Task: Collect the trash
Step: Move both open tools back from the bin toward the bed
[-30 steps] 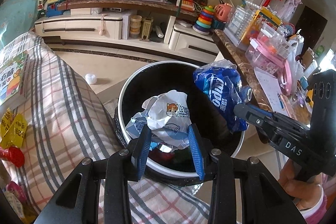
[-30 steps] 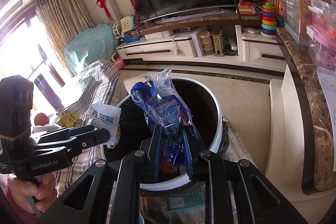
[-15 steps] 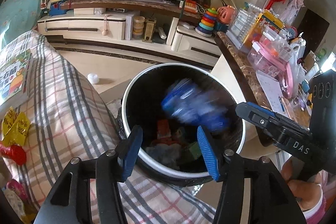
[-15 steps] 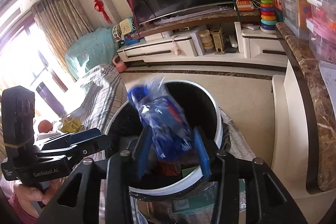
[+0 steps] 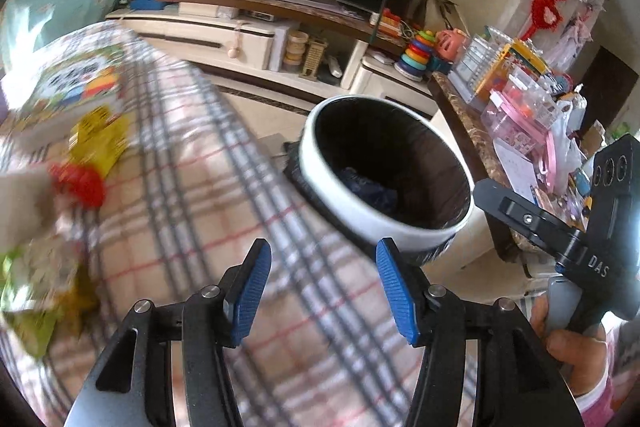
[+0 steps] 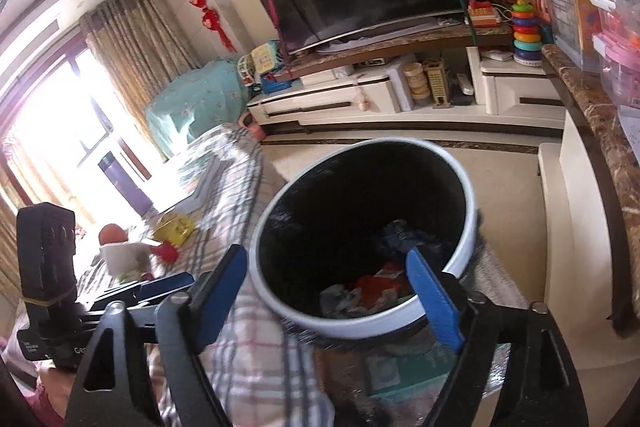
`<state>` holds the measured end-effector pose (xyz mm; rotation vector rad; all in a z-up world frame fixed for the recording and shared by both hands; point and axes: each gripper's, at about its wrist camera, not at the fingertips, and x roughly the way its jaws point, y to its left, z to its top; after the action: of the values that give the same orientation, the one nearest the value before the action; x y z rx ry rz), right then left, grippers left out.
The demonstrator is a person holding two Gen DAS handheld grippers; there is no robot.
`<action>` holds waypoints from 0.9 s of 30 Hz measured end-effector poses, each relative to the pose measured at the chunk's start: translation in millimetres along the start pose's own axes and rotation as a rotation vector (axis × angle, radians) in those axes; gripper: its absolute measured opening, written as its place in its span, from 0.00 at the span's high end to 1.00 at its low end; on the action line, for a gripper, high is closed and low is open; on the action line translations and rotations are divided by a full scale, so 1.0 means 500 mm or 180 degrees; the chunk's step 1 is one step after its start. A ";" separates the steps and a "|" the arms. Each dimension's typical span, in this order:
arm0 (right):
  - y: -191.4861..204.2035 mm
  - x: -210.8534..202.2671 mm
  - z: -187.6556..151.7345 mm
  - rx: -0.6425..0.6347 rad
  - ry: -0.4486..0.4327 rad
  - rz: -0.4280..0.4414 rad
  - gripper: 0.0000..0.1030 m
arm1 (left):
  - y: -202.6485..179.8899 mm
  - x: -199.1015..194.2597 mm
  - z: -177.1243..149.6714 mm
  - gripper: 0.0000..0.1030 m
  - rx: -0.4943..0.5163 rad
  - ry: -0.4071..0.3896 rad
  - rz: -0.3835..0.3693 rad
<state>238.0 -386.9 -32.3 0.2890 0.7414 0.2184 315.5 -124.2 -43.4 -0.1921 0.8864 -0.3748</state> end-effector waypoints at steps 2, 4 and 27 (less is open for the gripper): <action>0.021 -0.002 -0.018 -0.0014 0.0013 0.0053 0.12 | 0.021 -0.030 -0.026 0.47 -0.0074 -0.0023 0.0037; 0.040 -0.001 -0.035 -0.0013 0.0034 0.0107 0.12 | 0.038 -0.058 -0.048 0.47 -0.0128 -0.0053 0.0078; 0.238 0.088 -0.176 -0.0197 0.0583 0.0528 0.11 | 0.212 -0.291 -0.226 0.47 -0.0858 -0.0218 0.0475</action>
<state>197.9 -246.5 -82.2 0.2741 0.8908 0.4286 168.9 29.8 -42.3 -0.3826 0.8760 -0.1082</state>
